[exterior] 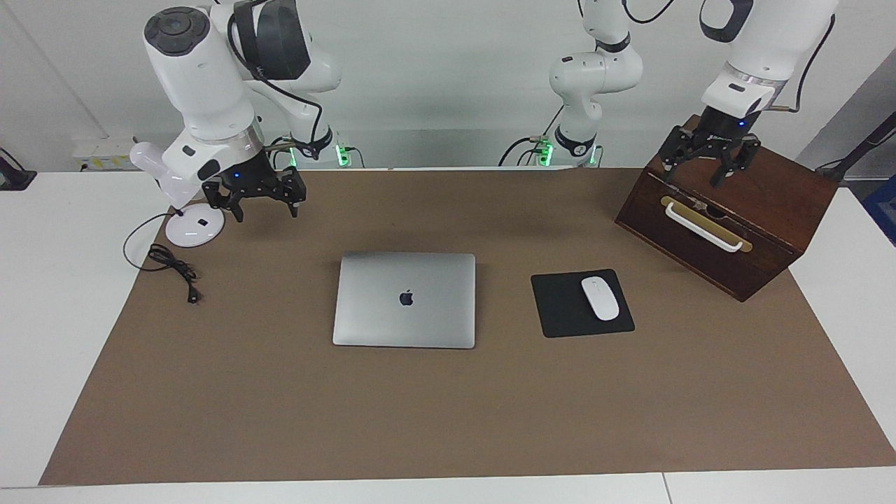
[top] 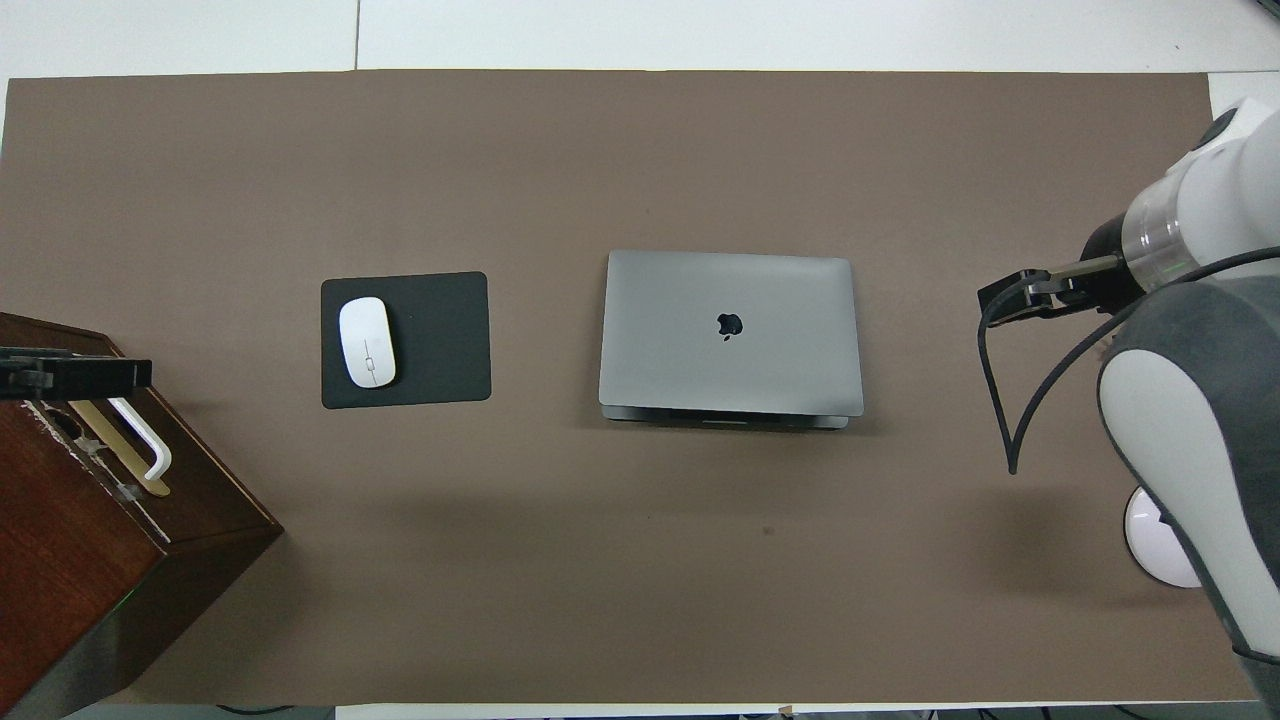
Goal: Close laptop with both arms
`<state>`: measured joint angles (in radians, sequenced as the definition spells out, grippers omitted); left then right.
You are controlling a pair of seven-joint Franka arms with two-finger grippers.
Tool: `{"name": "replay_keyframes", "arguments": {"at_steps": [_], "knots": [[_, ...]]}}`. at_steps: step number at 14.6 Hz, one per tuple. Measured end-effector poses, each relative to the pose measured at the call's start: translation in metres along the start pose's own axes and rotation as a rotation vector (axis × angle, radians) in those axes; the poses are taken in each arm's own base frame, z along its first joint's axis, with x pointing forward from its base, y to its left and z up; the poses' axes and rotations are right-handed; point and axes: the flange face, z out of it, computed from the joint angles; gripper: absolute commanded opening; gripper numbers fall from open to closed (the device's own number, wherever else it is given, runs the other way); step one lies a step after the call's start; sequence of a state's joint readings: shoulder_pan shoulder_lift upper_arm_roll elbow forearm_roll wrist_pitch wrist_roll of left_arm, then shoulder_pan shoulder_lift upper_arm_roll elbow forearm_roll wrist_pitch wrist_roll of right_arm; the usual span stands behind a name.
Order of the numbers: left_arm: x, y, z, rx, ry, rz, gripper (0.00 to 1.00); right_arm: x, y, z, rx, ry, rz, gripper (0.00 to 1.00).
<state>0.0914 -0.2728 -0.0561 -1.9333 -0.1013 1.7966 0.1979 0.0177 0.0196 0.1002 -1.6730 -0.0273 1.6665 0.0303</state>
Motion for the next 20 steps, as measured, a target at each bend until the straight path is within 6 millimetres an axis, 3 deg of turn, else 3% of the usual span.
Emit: {"name": "replay_keyframes", "arguments": {"at_steps": [4, 6, 12, 20], "knots": [[0.014, -0.011, -0.037, 0.03, -0.047, -0.002, 1.0, -0.001, 0.003, -0.016, 0.001, 0.008, 0.005, 1.0], [0.024, -0.015, -0.043, 0.027, -0.075, -0.006, 1.0, -0.002, 0.008, -0.022, 0.005, 0.006, 0.015, 1.0], [0.044, -0.023, -0.02, 0.024, -0.154, -0.047, 1.0, -0.002, 0.012, -0.022, 0.033, 0.005, 0.049, 1.0], [0.044, -0.025, -0.02, 0.034, -0.156, -0.052, 1.0, -0.002, 0.014, -0.022, 0.034, 0.004, 0.053, 1.0]]}}
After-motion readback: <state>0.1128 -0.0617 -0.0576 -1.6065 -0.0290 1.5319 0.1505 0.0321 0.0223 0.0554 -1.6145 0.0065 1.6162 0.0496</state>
